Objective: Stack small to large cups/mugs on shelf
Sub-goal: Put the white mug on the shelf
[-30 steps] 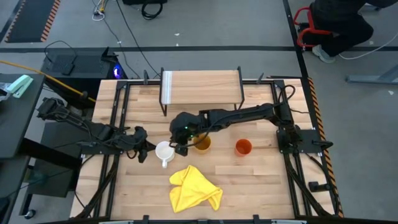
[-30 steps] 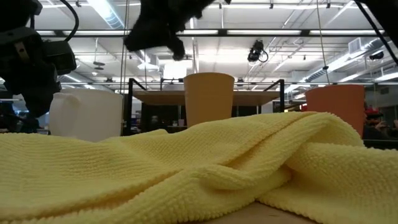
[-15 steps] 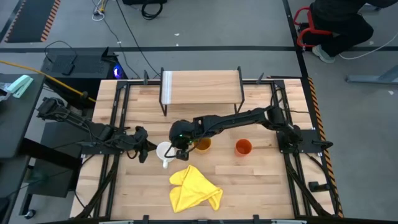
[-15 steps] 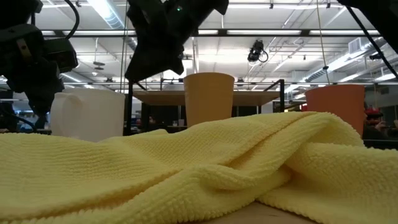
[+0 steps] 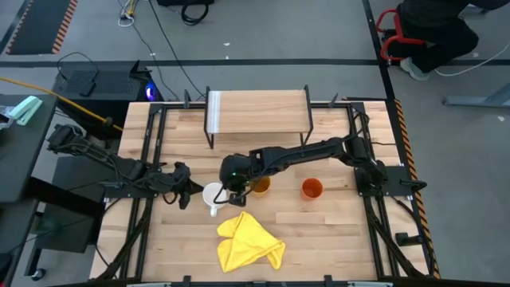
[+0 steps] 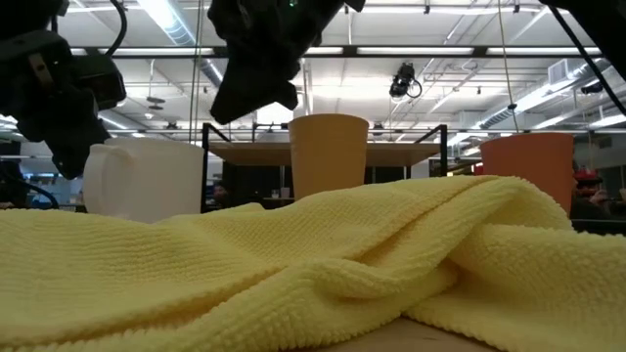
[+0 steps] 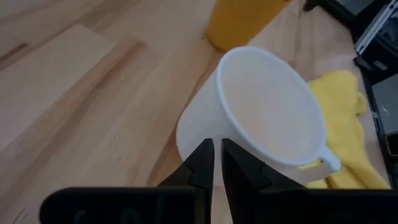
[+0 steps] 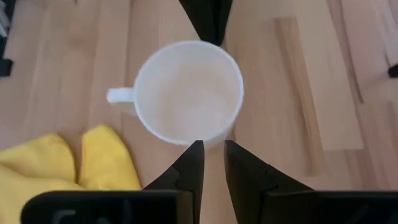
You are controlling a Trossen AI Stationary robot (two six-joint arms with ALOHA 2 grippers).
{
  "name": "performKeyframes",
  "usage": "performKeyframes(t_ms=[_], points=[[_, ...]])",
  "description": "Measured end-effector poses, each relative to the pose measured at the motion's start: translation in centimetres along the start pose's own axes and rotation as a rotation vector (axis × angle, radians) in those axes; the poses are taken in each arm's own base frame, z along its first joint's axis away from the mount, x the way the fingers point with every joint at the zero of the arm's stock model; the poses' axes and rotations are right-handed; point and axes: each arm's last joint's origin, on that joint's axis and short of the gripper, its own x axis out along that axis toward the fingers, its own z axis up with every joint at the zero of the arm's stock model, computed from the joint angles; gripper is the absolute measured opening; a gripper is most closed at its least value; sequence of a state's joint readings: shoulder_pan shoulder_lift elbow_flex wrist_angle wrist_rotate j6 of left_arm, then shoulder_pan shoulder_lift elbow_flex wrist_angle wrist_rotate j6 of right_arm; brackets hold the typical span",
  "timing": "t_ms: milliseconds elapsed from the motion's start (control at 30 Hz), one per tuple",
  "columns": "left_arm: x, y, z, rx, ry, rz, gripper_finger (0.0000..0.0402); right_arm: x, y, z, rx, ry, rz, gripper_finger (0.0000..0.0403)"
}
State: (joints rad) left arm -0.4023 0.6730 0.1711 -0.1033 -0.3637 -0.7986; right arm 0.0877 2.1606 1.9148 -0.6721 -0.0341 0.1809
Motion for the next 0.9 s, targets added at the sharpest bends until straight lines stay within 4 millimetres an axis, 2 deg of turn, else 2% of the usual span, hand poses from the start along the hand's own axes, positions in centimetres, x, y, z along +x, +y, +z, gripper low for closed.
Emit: performKeyframes(t_ms=[900], points=[[1.9,-0.7,-0.6,0.003,0.069,-0.036,0.0042,0.0,0.8,-1.6,-0.027,0.144,-0.036,0.0071]])
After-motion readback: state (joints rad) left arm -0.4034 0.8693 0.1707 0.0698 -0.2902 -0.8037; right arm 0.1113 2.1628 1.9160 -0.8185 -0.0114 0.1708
